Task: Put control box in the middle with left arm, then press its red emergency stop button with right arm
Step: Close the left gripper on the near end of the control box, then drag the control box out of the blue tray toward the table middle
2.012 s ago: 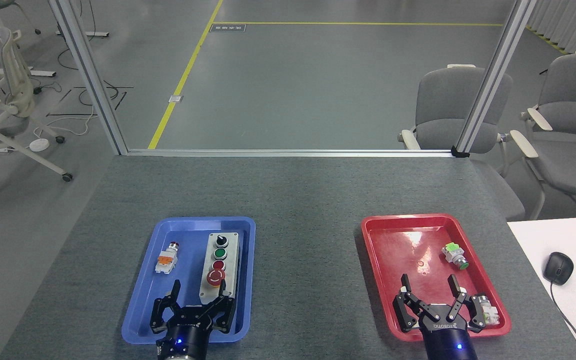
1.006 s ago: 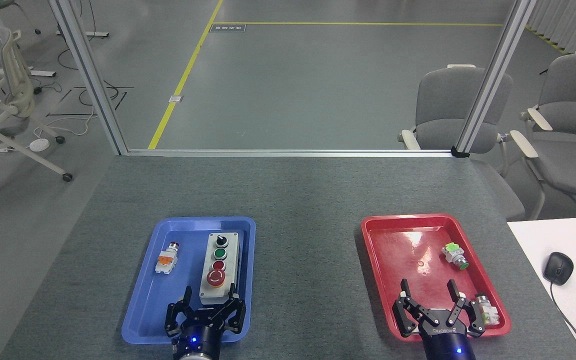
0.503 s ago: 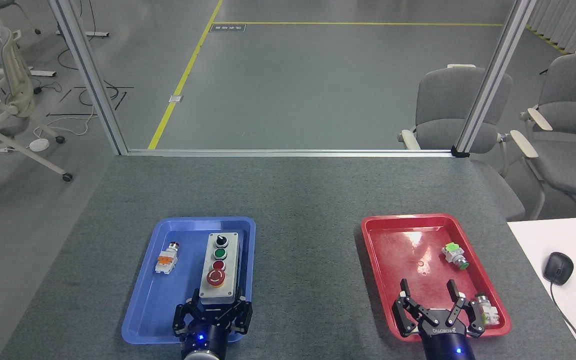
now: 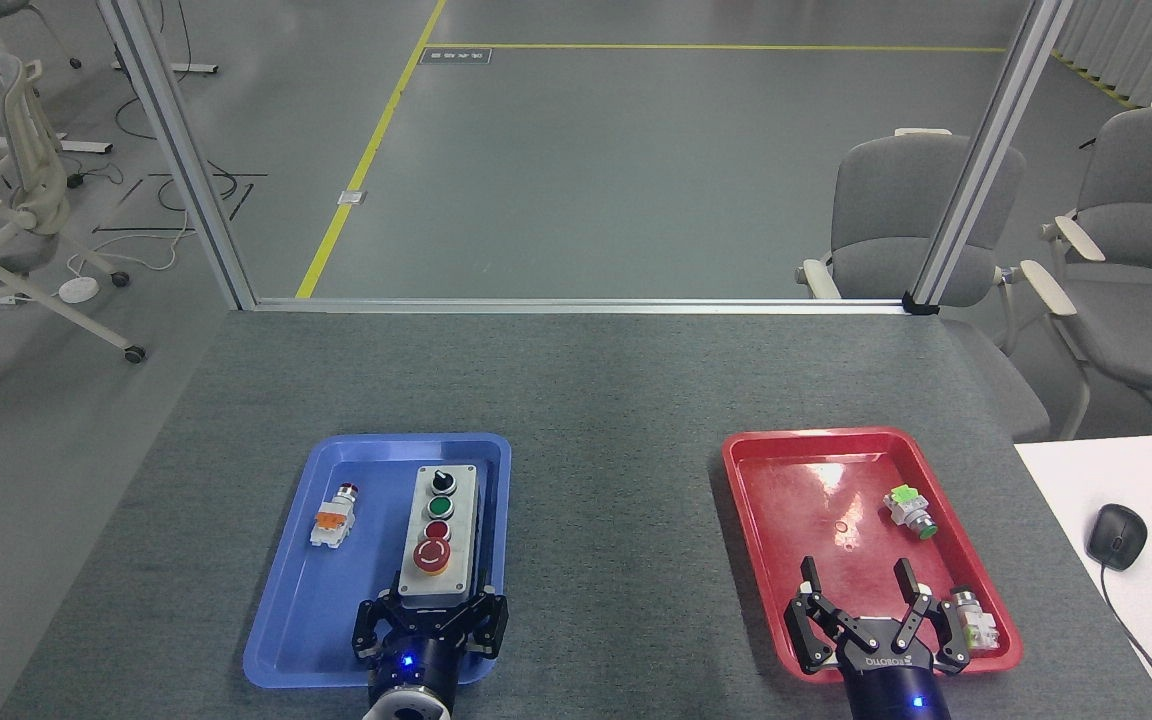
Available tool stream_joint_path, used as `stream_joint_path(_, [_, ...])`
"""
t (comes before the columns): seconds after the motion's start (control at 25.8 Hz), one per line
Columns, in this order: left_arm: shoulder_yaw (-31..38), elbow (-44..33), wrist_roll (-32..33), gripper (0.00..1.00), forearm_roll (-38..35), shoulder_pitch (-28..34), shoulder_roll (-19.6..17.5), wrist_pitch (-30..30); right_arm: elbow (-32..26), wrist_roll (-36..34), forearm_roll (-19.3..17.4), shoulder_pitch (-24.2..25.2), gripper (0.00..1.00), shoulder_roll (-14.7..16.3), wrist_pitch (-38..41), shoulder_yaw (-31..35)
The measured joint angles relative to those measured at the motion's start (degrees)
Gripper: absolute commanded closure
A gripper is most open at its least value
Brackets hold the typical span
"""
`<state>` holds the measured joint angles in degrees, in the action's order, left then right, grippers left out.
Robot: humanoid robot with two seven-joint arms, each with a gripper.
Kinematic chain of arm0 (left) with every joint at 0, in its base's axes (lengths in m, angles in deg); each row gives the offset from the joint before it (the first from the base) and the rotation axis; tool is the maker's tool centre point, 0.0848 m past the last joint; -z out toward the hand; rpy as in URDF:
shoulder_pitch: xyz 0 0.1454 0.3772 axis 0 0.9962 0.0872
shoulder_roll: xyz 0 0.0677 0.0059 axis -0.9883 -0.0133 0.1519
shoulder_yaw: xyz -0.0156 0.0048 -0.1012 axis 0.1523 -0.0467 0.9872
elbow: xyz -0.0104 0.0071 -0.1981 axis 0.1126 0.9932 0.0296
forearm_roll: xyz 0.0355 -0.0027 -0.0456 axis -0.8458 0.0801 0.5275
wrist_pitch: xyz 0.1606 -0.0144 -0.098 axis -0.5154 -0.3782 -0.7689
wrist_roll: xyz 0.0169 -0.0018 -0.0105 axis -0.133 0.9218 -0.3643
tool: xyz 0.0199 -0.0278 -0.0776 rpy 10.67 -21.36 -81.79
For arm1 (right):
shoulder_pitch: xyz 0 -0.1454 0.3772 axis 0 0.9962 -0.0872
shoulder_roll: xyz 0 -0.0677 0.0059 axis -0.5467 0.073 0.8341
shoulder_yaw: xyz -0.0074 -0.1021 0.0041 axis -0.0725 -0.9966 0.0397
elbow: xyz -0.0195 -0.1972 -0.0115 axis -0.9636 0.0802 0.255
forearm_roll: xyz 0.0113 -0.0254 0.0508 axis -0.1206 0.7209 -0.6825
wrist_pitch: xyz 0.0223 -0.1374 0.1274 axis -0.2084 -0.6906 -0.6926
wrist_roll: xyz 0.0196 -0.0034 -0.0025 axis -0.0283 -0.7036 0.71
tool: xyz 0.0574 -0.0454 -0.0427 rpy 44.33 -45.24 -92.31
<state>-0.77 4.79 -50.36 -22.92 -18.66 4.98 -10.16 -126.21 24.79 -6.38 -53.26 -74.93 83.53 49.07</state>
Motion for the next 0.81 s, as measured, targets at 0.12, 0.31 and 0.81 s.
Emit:
stream_joint_path(0.12, [0.0,1.2,-0.2,0.2,0.0,-0.5,0.0,0.0,0.0,0.0,0.0,0.0,0.02,0.0,0.0,0.0])
stream_joint_path(0.31, [0.0,1.9,0.5,0.54,0.2,-1.5,-0.4,0.5,0.1,0.0,0.0,0.2,0.02,0.0,0.0,0.2])
stream_joint_path(0.81, [0.5,-2.7,1.0,1.0,1.8,-1.4,-2.6,5.1,0.1,-0.2,0.0,0.4,0.02,-0.2,0.2,0.4])
